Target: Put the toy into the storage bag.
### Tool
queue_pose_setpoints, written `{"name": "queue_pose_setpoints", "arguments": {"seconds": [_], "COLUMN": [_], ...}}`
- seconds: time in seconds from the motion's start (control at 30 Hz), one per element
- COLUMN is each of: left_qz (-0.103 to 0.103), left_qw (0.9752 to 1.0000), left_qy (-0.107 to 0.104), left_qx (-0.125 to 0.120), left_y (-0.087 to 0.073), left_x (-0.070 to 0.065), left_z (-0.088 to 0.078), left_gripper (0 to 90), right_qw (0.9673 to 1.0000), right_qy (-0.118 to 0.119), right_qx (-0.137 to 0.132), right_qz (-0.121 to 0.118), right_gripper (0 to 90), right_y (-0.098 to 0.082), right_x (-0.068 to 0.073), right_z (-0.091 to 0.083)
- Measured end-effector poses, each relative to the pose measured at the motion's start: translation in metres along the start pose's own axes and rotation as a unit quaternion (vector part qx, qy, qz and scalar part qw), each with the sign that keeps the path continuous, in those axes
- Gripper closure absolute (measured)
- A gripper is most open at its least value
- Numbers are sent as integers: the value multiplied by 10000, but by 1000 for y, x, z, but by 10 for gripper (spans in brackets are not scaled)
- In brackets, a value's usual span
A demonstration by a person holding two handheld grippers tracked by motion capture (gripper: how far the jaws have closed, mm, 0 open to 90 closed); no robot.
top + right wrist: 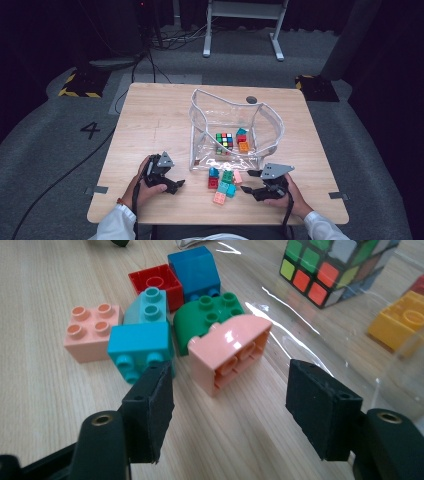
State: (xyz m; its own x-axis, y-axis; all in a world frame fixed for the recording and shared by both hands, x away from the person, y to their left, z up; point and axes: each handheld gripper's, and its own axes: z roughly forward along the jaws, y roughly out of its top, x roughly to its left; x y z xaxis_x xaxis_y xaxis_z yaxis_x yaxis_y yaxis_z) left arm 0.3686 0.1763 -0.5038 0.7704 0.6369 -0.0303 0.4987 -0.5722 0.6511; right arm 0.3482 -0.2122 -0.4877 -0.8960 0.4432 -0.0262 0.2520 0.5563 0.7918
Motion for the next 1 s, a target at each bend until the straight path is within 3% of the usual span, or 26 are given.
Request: {"name": "queue_pose_setpoints", "arguments": {"seconds": [0.17, 0.2, 0.23, 0.33, 0.4, 0.6, 1.0], "left_qz": [7, 1, -8, 4, -3, 5, -4], "left_qw": [10000, 10000, 10000, 10000, 10000, 10000, 10000], "left_qy": [17, -4, -5, 11, 2, 3, -3], "left_qx": [-1, -6, 1, 1, 9, -5, 4], "left_y": [0, 0, 0, 0, 0, 0, 0], "left_x": [0, 0, 0, 0, 0, 0, 0], "left_z": [0, 0, 0, 0, 0, 0, 0], "left_gripper": [4, 4, 4, 4, 4, 4, 4], "right_qw": [10000, 9999, 9998, 9997, 9998, 9996, 9993], "right_qy": [25, -15, -43, -128, -137, -165, -83], "right_qx": [81, 86, 186, 207, 130, 243, 351], "right_qz": [2, -98, 55, 86, -7, -46, -137], "right_gripper": [340, 341, 342, 358, 382, 523, 629], "right_y": [7, 8, 9, 9, 10, 10, 7], "right_x": [7, 7, 9, 6, 2, 4, 5], "right_z": [10, 12, 13, 16, 19, 21, 18]}}
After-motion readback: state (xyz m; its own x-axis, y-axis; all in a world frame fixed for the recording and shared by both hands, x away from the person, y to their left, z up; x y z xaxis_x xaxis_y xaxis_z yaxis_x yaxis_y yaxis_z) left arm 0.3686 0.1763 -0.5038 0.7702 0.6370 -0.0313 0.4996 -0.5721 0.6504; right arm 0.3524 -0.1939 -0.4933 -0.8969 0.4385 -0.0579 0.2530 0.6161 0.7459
